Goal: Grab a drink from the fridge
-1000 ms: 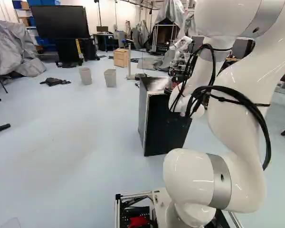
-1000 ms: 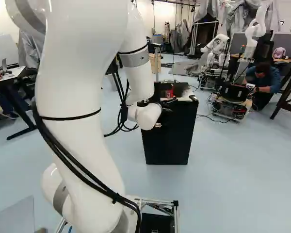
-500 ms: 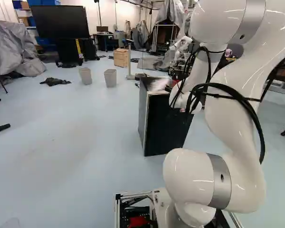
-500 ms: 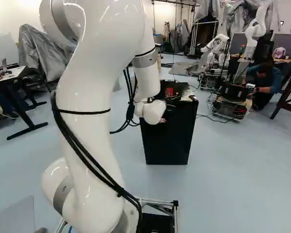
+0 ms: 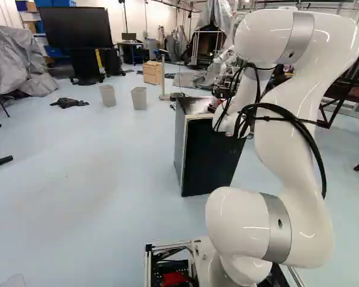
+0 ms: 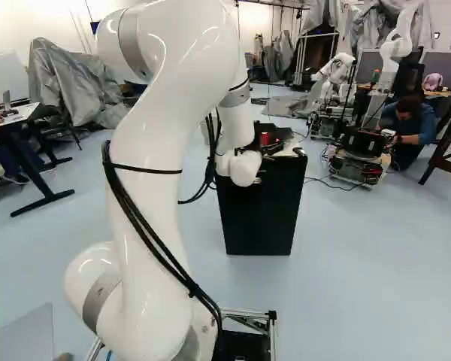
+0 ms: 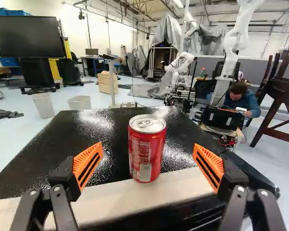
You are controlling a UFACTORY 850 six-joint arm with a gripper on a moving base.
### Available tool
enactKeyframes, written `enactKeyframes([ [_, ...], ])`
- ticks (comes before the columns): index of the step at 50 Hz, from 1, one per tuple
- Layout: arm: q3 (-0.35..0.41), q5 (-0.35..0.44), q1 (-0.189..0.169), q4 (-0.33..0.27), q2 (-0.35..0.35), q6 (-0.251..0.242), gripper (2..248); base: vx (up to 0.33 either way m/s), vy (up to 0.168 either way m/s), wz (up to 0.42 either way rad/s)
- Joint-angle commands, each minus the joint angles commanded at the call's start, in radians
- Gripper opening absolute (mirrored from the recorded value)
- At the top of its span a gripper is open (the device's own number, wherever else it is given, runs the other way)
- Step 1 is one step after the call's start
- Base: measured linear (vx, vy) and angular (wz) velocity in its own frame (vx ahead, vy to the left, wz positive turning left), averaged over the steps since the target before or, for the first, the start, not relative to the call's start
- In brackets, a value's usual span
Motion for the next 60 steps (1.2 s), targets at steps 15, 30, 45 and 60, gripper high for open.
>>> enactKeyframes([
  [15, -0.045, 0.000, 0.006, 0.000, -0.033, 0.000, 247, 0.000, 0.000, 0.000],
  [30, -0.046, 0.000, 0.006, 0.000, -0.034, 0.000, 170, 0.000, 0.000, 0.000],
  [45, -0.045, 0.000, 0.006, 0.000, -0.022, 0.000, 99, 0.000, 0.000, 0.000],
  [60, -0.043, 0.000, 0.006, 0.000, 0.007, 0.000, 99, 0.000, 0.000, 0.000],
])
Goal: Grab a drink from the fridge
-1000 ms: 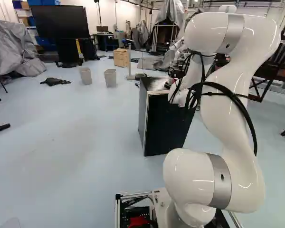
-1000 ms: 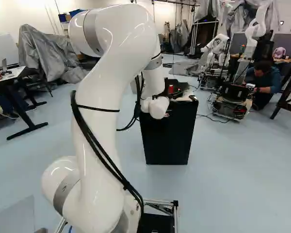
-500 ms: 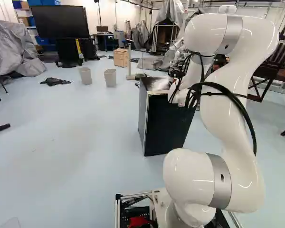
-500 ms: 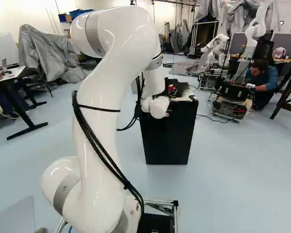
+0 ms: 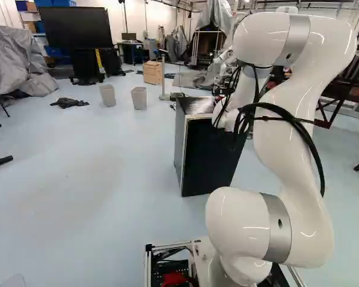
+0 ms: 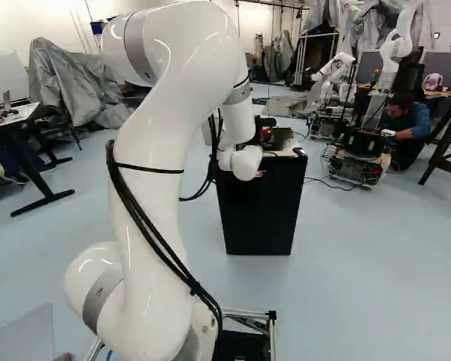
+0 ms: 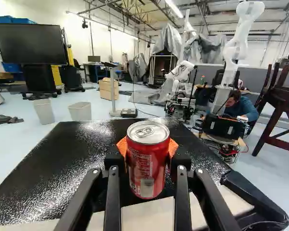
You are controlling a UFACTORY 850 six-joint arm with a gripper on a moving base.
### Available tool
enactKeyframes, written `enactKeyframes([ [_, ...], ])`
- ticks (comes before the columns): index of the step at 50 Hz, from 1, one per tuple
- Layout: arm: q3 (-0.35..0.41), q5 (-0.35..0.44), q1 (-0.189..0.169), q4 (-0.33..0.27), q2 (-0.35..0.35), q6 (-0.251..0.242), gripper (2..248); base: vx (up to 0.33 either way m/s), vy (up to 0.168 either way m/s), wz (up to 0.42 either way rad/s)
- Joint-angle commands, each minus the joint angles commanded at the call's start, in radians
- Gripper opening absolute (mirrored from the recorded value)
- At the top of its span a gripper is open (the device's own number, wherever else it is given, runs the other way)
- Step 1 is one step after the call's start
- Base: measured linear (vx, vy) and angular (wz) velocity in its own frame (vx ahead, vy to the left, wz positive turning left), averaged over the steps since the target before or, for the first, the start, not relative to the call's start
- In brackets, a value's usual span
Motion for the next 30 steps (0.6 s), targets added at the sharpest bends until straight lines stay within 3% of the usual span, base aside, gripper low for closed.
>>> enactKeyframes([
  [30, 0.003, -0.001, 0.001, 0.001, 0.040, 0.000, 99, 0.000, 0.000, 0.000],
])
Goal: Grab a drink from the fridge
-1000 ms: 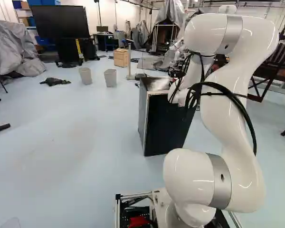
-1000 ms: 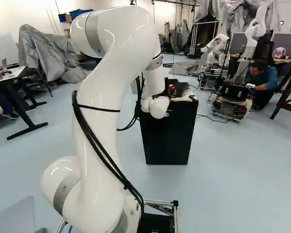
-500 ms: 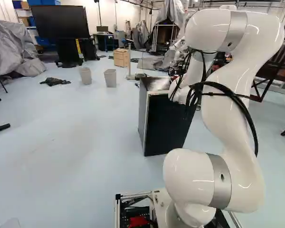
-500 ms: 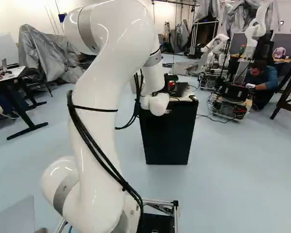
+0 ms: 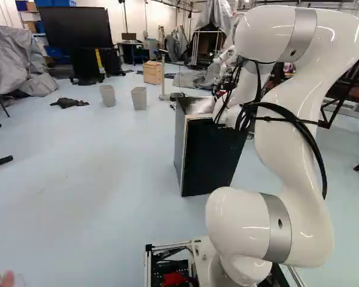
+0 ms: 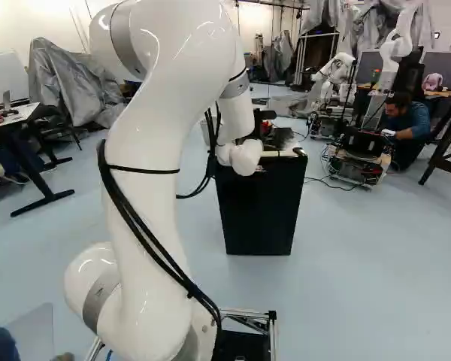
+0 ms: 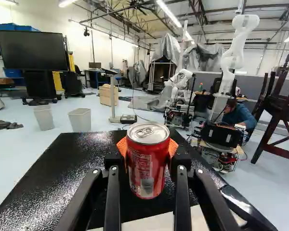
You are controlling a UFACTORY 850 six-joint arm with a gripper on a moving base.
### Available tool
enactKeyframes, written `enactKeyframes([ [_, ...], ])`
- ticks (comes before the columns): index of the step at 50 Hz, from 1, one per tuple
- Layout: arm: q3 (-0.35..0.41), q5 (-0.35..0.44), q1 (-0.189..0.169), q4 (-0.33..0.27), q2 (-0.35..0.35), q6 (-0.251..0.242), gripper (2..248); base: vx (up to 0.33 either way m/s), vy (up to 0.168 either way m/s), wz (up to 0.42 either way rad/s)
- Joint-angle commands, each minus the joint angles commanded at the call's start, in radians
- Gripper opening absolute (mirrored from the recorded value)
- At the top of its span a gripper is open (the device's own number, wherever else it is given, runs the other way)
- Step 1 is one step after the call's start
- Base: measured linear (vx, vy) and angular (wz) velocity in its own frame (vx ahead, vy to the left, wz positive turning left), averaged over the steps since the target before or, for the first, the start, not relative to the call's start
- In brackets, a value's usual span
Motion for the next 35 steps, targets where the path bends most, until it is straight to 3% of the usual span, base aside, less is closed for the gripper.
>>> enactKeyframes([
  [35, 0.099, -0.038, 0.043, 0.022, 0.095, 0.000, 99, 0.000, 0.000, 0.000],
])
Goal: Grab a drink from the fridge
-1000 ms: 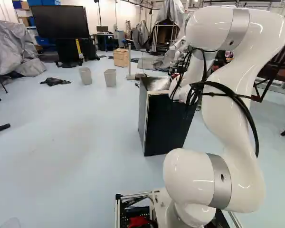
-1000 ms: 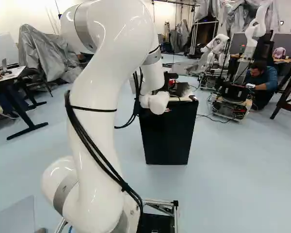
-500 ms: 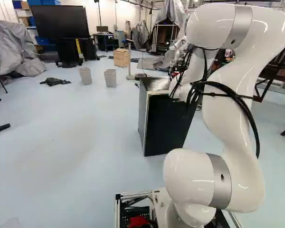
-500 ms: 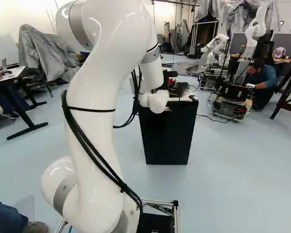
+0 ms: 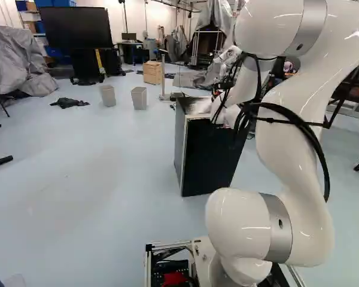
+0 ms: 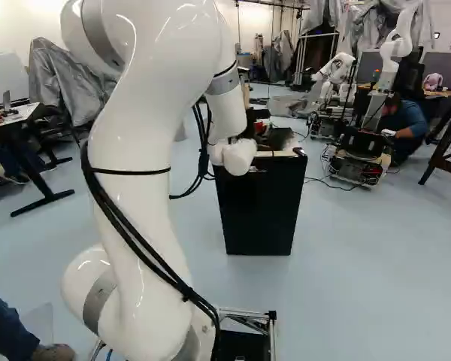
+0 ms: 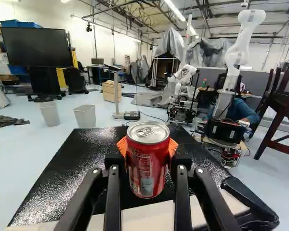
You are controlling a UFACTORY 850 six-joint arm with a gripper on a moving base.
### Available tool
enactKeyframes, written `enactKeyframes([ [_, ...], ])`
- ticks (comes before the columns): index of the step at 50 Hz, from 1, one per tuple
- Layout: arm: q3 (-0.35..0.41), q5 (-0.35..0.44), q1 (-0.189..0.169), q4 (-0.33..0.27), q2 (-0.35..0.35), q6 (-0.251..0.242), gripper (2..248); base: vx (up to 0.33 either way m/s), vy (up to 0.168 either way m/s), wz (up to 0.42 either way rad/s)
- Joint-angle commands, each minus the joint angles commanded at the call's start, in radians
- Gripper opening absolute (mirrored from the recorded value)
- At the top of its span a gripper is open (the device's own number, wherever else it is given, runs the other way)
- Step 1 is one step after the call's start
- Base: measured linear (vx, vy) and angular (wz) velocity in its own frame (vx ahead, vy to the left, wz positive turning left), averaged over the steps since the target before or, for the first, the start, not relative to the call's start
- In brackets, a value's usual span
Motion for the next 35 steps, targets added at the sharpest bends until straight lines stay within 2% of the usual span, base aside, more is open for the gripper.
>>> enactKeyframes([
  [18, 0.106, -0.040, 0.046, 0.023, 0.101, 0.000, 99, 0.000, 0.000, 0.000],
  [35, 0.238, -0.090, 0.103, 0.053, 0.227, 0.000, 99, 0.000, 0.000, 0.000],
])
